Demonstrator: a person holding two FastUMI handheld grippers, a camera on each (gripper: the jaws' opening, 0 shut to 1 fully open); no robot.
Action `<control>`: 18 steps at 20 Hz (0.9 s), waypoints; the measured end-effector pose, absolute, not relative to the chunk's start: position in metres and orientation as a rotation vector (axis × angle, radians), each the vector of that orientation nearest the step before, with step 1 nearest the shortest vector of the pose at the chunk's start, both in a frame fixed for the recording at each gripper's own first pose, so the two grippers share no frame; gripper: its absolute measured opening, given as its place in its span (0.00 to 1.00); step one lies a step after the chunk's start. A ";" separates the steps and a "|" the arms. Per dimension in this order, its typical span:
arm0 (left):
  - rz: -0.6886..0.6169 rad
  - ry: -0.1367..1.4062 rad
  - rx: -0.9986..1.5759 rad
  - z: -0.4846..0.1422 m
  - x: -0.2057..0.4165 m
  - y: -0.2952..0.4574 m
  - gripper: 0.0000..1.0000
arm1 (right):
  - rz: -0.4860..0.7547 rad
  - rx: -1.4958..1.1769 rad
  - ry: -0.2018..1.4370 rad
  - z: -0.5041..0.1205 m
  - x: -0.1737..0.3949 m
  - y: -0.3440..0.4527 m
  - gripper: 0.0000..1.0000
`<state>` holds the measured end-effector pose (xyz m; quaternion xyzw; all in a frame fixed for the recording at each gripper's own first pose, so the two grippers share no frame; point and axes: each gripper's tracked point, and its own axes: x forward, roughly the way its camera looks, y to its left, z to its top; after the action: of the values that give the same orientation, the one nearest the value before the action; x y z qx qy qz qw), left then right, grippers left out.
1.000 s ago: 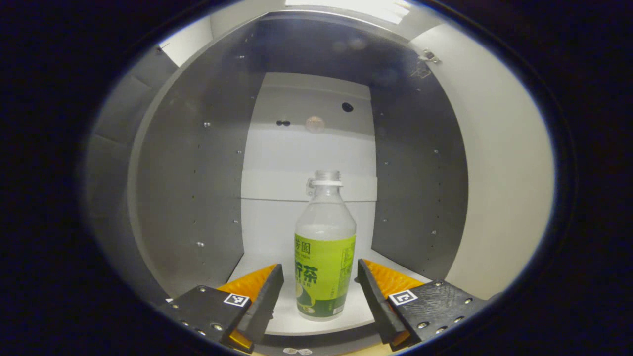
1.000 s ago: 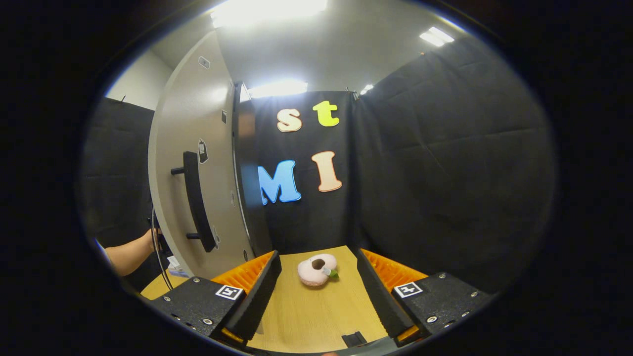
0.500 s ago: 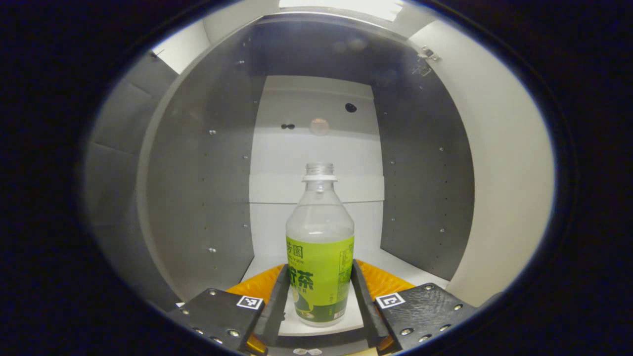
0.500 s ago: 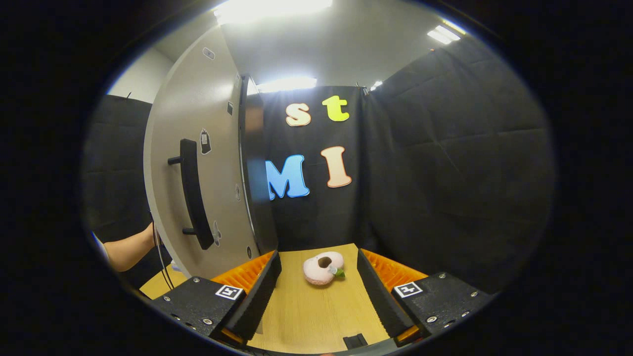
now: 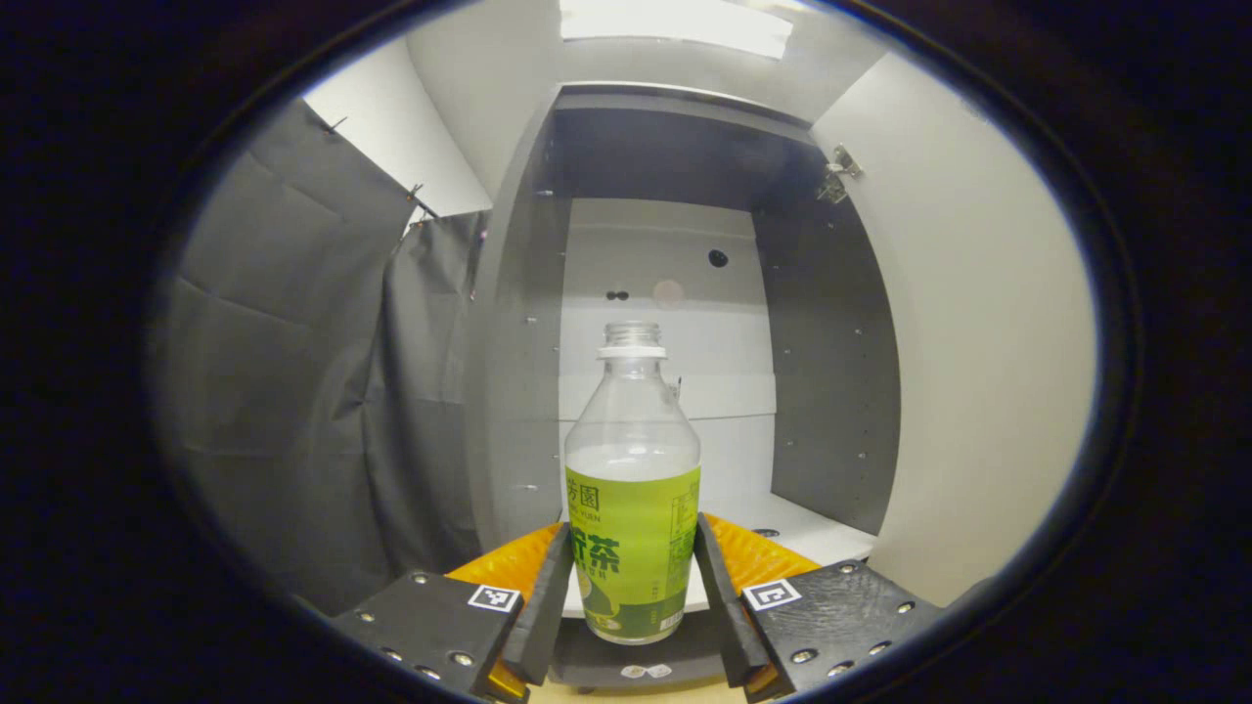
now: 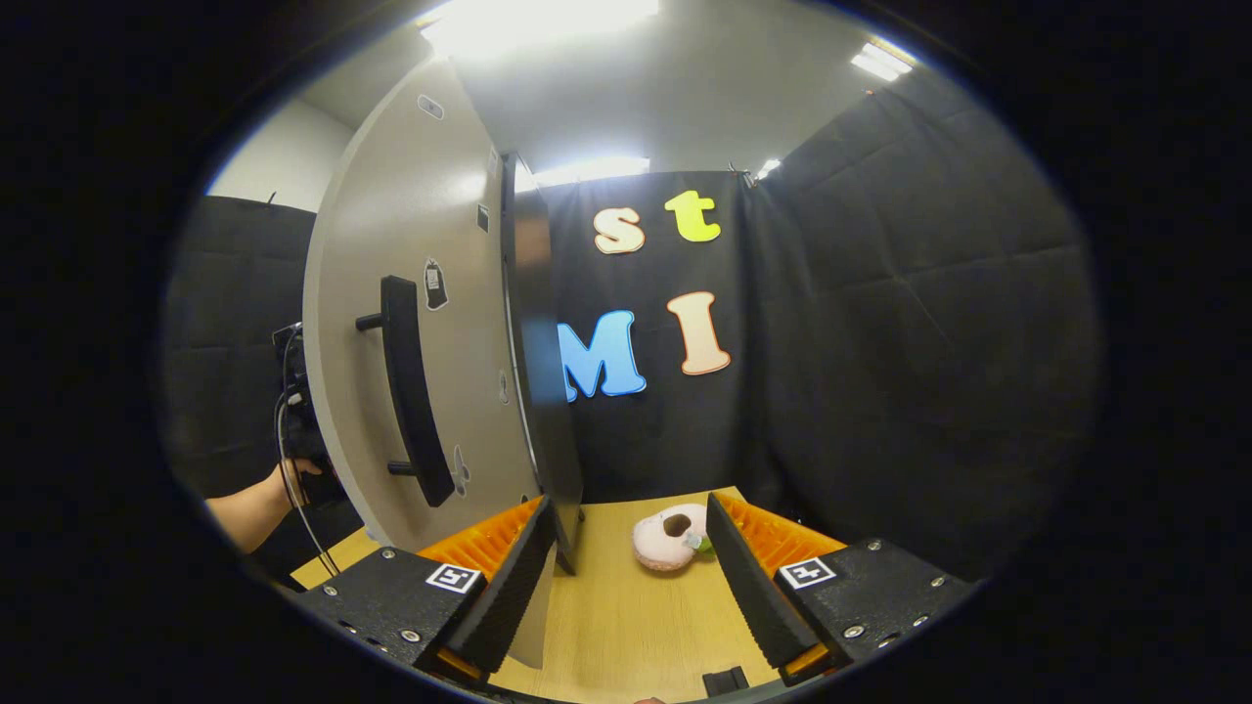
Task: Open the cabinet door with the right hand, grasp the bottle in the cabinet with the left hand and place it on the coaster, then close the cabinet door with the right hand.
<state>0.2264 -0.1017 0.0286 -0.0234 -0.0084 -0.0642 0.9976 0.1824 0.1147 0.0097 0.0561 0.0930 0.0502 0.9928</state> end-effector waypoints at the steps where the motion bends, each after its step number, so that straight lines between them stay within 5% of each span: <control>1: -0.118 -0.025 -0.039 0.028 0.210 -0.094 0.63 | 0.112 0.111 0.183 0.010 0.182 0.116 0.95; 3: -0.104 -0.050 -0.028 0.036 0.192 -0.084 0.71 | 0.123 0.100 0.176 0.010 0.180 0.119 0.95; 8: -0.091 -0.084 -0.014 0.038 0.137 -0.067 0.72 | 0.126 0.110 0.174 0.007 0.169 0.133 0.95; 9: -0.096 -0.084 -0.011 0.036 0.128 -0.065 0.63 | 0.113 0.117 0.173 0.007 0.166 0.134 0.95; 17: -0.116 -0.036 0.010 -0.013 0.048 -0.054 0.63 | 0.074 0.151 0.209 -0.002 0.125 0.149 0.95; 18: -0.117 -0.026 0.007 -0.021 0.040 -0.053 0.72 | 0.071 0.147 0.216 -0.004 0.121 0.150 0.95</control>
<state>0.0395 -0.0530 -0.0208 0.0034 -0.0132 -0.0586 0.9982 0.1208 0.1496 -0.0037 0.0733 0.1075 0.0356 0.9909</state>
